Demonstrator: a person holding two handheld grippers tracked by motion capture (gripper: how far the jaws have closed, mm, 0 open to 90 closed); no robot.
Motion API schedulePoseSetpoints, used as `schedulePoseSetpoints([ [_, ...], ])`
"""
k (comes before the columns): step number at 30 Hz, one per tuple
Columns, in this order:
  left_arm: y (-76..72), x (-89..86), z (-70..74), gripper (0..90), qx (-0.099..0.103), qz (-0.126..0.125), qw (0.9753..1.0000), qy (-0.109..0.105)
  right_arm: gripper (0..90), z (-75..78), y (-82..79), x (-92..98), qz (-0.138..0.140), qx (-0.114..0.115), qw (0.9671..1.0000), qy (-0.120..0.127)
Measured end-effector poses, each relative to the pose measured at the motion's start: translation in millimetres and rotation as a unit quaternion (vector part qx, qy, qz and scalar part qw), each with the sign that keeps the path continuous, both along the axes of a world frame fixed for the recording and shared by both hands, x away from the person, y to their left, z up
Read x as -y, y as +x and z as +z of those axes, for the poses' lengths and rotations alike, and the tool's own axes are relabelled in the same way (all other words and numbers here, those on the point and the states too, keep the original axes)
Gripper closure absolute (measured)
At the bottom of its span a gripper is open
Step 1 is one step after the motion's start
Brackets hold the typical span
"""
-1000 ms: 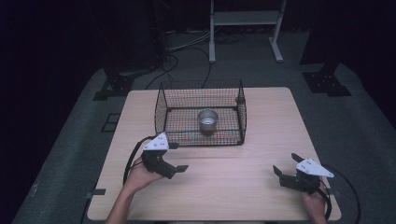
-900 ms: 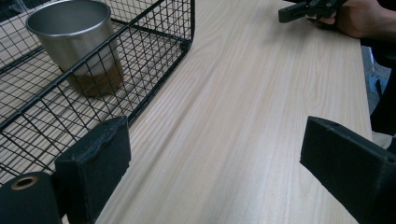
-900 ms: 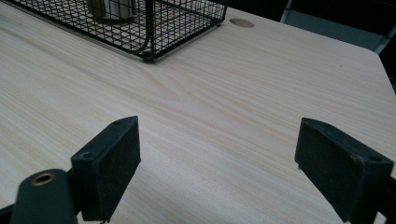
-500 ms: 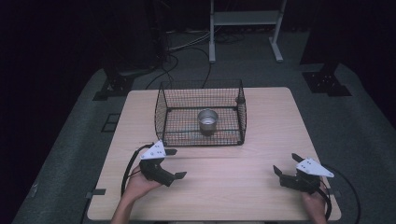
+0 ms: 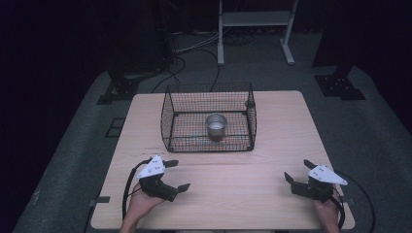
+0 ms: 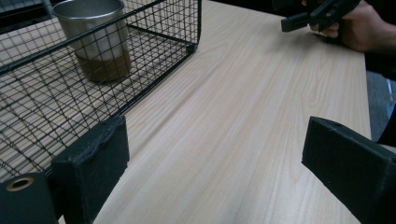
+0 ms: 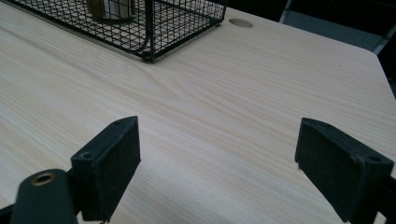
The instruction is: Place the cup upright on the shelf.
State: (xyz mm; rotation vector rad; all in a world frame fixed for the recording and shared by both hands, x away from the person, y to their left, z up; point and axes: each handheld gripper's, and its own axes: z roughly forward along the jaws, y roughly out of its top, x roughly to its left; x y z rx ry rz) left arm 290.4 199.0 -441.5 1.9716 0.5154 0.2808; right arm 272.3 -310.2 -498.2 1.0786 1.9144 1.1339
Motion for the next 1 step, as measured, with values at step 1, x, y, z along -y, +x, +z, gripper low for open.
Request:
schedulePoseSetpoints([
  [1, -0.7, -1.5, -1.0, 6.3, 0.000, 0.003, 1.0000, -0.001, 13.5, 0.0, 0.0, 0.5, 0.000, 0.001, 1.0000, 0.002],
])
